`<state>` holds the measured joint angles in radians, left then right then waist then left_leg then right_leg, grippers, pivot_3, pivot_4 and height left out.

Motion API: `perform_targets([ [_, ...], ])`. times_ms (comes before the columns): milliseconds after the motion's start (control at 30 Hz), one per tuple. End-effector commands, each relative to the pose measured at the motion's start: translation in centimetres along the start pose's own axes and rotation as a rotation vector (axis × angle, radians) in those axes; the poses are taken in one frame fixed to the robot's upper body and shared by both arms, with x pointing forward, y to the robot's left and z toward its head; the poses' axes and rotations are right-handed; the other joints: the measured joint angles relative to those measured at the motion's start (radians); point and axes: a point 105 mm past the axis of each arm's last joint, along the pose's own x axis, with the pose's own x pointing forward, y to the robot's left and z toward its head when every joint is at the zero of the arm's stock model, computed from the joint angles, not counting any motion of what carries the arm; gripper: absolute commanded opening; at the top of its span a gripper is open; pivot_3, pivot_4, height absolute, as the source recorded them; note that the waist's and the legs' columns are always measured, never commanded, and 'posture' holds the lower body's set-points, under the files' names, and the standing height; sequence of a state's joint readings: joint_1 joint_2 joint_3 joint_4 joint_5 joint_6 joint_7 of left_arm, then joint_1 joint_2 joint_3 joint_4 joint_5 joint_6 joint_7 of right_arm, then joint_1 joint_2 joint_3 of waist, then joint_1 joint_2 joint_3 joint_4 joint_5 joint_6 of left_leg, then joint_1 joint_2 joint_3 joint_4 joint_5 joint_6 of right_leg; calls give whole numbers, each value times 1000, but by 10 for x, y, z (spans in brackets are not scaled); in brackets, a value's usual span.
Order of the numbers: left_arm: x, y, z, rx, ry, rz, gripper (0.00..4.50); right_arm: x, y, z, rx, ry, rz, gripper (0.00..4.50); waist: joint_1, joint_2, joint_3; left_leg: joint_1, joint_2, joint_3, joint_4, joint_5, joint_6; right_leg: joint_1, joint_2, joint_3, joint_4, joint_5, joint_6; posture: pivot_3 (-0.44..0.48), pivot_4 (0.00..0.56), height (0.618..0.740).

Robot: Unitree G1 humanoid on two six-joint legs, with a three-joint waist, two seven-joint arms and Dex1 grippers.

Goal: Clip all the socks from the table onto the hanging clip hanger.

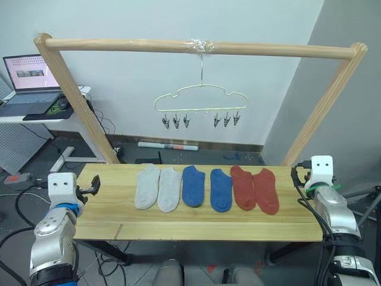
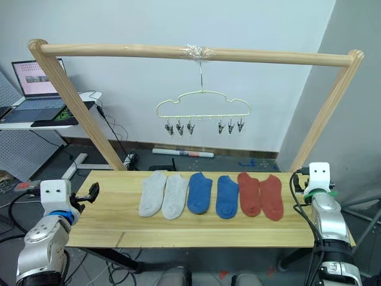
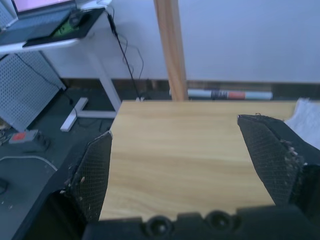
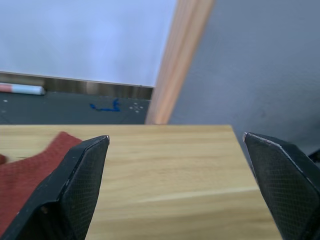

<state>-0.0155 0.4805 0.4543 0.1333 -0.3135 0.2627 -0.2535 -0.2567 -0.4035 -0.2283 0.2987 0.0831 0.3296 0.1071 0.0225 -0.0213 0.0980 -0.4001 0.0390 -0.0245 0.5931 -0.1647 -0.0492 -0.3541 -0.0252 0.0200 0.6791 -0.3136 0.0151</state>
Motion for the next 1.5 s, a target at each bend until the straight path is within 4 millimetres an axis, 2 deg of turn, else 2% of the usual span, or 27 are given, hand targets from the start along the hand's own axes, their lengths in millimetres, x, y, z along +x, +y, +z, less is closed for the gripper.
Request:
perform_targets([
  [33, -6, -20, 44, -3, -144, -95, 4446, -2, 15, 47, 2, -145, 89, 4500, 0, 1, 10, -1, 4, 0, 0, 0, 0, 0, 1, 0, 0, 0, 0, 116, 107, 740],
  [167, -12, -47, 72, 9, -236, -210, 4446, -10, 40, 78, 1, -233, 244, 4500, 0, 0, 32, -1, 6, 1, 0, 0, -1, -1, 3, 0, 0, 0, 0, 112, 131, 740],
  [267, -13, -81, 96, -12, -311, -319, 3879, -33, 80, 118, 29, -350, 559, 4500, 0, 0, 55, -2, 6, 1, 0, -1, -2, -2, 5, 0, 0, 0, 0, 107, 151, 740],
  [400, -10, -113, 106, 30, -321, -419, 2668, -75, 127, 146, 51, -445, 930, 4500, 0, 0, 67, -5, 6, 1, 0, -1, -2, -5, 6, -1, 0, 3, 5, 89, 174, 740],
  [500, -3, -134, 114, 46, -341, -470, 2668, -100, 153, 163, 62, -504, 1103, 4500, 0, -4, 73, -15, 7, 0, 0, -3, -3, -14, 7, -2, 0, 3, 7, 75, 190, 740],
  [667, 10, -147, 127, 10, -385, -466, 2668, -123, 184, 179, 64, -573, 1260, 4500, -1, -5, 93, -21, 8, -1, 0, -2, -3, -21, 9, -4, 1, 6, 4, 61, 207, 740],
  [900, 23, -161, 136, -15, -437, -472, 2668, -132, 204, 192, 60, -623, 1313, 4500, -5, -7, 112, -23, 7, -1, 0, -3, -4, -22, 9, -5, 1, 7, 5, 46, 221, 740],
  [967, 25, -164, 137, -20, -444, -479, 2325, -133, 207, 194, 60, -631, 1314, 4500, -7, -8, 114, -24, 7, -1, 0, -3, -4, -23, 9, -5, 1, 7, 6, 43, 225, 740],
  [1067, 28, -168, 138, -22, -444, -487, 1566, -134, 209, 196, 61, -637, 1316, 4500, -9, -7, 116, -26, 7, -1, 0, -3, -4, -26, 9, -5, 1, 9, 7, 34, 232, 740],
  [1500, 46, -181, 152, -51, -480, -497, 1566, -145, 214, 207, 66, -669, 1366, 4500, -22, -9, 134, -32, 7, -1, 1, -3, -4, -31, 9, -5, 2, 10, 9, 11, 244, 740],
])
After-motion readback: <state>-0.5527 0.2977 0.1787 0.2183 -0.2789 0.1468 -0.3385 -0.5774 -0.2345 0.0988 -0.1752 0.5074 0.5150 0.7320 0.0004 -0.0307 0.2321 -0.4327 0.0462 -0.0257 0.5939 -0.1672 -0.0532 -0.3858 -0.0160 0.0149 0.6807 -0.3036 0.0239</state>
